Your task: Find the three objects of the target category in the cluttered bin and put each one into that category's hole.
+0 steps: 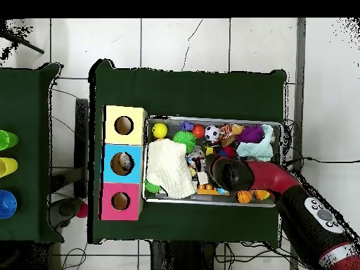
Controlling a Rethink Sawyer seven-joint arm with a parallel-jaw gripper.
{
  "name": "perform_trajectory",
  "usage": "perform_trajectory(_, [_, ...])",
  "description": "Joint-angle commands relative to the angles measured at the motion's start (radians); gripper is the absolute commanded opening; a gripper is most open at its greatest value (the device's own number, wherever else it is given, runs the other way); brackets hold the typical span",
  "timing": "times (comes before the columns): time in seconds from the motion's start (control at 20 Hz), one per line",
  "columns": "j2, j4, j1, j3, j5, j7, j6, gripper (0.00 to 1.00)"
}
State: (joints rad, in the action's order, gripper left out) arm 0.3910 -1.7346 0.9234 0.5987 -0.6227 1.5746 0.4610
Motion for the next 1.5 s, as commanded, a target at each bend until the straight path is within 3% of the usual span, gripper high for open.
perform_trajectory(0.05, [-0.105, 0.155, -0.024, 0.003, -0.033, -0.021, -0.053, 1.00])
perform_trajectory(0.55, [-0.091, 0.152, -0.043, -0.034, -0.086, -0.023, -0.071, 1.00])
perform_trajectory(1.5, [-0.188, 0.211, -0.047, -0.055, -0.125, -0.011, -0.183, 1.00])
